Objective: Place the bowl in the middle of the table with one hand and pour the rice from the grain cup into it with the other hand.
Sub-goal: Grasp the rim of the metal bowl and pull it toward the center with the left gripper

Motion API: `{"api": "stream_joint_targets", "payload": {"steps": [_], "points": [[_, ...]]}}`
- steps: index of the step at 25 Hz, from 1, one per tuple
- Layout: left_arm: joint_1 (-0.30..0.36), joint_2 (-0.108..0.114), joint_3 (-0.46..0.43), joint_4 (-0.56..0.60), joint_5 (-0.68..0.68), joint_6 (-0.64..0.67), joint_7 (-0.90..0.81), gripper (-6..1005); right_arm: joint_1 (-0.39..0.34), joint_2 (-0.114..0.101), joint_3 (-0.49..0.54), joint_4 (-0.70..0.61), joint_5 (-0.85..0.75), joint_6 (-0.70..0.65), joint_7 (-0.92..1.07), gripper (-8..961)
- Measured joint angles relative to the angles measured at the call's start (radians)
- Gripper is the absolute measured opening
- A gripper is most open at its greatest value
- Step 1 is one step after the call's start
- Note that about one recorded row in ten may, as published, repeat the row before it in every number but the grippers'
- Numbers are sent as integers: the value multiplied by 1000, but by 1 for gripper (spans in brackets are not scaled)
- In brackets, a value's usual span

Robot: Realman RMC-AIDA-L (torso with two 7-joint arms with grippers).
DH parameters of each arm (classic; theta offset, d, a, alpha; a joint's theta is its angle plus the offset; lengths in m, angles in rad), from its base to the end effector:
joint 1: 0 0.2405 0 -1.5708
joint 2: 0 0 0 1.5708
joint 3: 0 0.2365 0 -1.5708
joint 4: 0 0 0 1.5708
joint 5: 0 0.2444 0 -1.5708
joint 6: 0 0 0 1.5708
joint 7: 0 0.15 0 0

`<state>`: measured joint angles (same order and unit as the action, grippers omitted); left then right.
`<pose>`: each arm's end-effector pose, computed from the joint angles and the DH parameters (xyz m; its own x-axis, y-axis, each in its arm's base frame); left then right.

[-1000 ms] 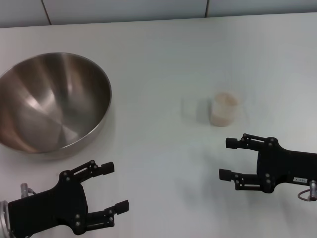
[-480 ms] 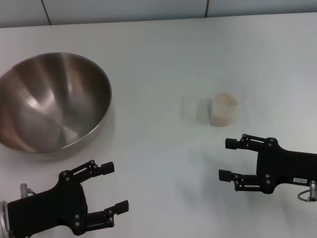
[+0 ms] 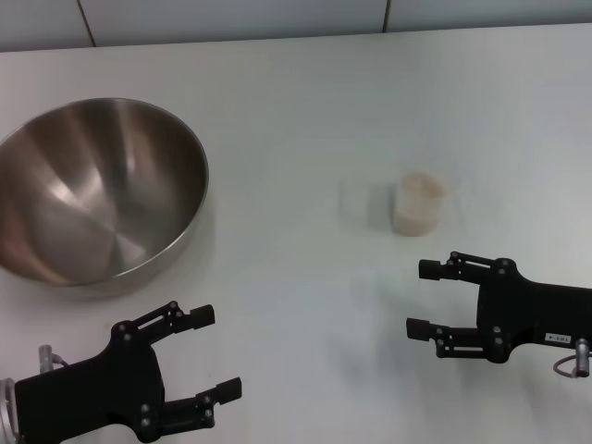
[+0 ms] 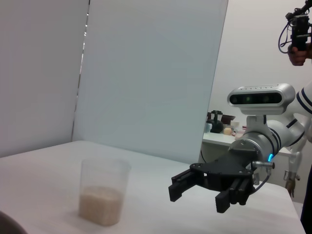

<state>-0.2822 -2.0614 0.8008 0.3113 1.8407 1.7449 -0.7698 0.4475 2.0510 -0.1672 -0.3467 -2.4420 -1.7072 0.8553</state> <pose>-0.3162 0.2169 -0.0467 0.7349 0.1736 0.6556 0.3184 -0.9418 -0.1076 0.3305 0.2576 -0.0250 0.7955 -0.2424 -0.5554 -0.3827 -0.9115 -0.1503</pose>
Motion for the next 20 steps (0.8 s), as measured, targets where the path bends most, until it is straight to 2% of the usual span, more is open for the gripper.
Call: {"api": "stream_joint_targets", "payload": {"steps": [6, 12, 16, 20], "points": [[-4, -1, -17, 0, -6, 50, 1, 862, -4, 1, 0, 0, 1, -2, -1, 809], [-24, -6, -111, -9, -25, 149, 4, 861, -9, 3, 0, 0, 4, -3, -3, 809], [-35, -8, -129, -11, -80, 160, 4, 861, -9, 5, 0, 0, 6, -3, -4, 809], [-46, -6, -137, 15, -191, 141, 7, 862, -7, 7, 0, 0, 7, -5, -6, 810]]}}
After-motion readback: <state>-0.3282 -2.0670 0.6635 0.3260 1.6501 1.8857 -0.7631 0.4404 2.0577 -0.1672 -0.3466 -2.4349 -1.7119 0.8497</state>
